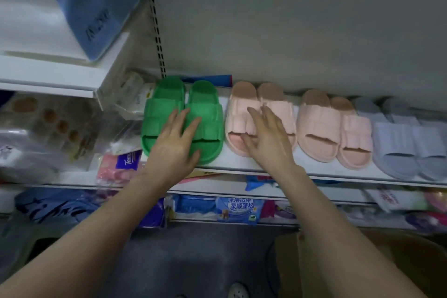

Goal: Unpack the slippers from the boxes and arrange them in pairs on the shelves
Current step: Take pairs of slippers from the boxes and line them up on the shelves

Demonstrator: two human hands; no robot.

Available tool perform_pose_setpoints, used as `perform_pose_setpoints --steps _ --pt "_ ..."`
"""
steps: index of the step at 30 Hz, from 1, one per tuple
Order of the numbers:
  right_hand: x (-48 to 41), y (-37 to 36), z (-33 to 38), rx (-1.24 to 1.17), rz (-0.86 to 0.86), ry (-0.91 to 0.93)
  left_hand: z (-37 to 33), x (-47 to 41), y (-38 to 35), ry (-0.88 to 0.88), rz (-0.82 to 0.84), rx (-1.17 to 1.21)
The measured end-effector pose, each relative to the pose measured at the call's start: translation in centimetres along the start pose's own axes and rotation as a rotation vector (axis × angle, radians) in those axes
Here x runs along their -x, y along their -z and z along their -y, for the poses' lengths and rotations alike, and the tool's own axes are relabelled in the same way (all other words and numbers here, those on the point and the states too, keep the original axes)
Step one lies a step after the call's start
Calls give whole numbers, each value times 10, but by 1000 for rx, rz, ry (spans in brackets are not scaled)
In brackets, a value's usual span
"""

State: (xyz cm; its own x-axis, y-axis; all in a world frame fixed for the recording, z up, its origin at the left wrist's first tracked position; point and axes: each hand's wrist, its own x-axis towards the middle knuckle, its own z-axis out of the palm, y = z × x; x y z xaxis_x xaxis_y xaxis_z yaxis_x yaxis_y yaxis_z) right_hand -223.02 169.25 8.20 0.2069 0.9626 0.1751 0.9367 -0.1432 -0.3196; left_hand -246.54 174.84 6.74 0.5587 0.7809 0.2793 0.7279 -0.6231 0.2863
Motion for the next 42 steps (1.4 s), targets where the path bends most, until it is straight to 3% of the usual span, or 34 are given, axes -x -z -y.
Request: perform_pose_setpoints --steps 3,8,11,23,26,29,33,38,42 --pt "-23 16 -44 109 91 -100 -43 -33 -11 -95 43 70" --pt "-48 23 -81 129 301 -23 -83 -100 -37 -73 221 18" --pt "-49 28 -92 101 341 41 -87 -118 -45 -51 331 -34" --pt "-7 41 -91 30 350 115 -102 -94 -39 30 359 -28" --pt "4 55 -112 -111 207 63 -113 -98 -37 20 326 -62" --pt "19 75 -161 -57 65 -98 -141 -109 -42 -102 208 -17" --pt "32 98 -228 46 130 -272 -195 -137 -63 -259 227 28" --pt "24 109 -255 117 332 -259 -238 -165 -99 -354 341 -26" --pt "23 114 -260 114 272 -194 -248 -165 -105 -329 389 -24"
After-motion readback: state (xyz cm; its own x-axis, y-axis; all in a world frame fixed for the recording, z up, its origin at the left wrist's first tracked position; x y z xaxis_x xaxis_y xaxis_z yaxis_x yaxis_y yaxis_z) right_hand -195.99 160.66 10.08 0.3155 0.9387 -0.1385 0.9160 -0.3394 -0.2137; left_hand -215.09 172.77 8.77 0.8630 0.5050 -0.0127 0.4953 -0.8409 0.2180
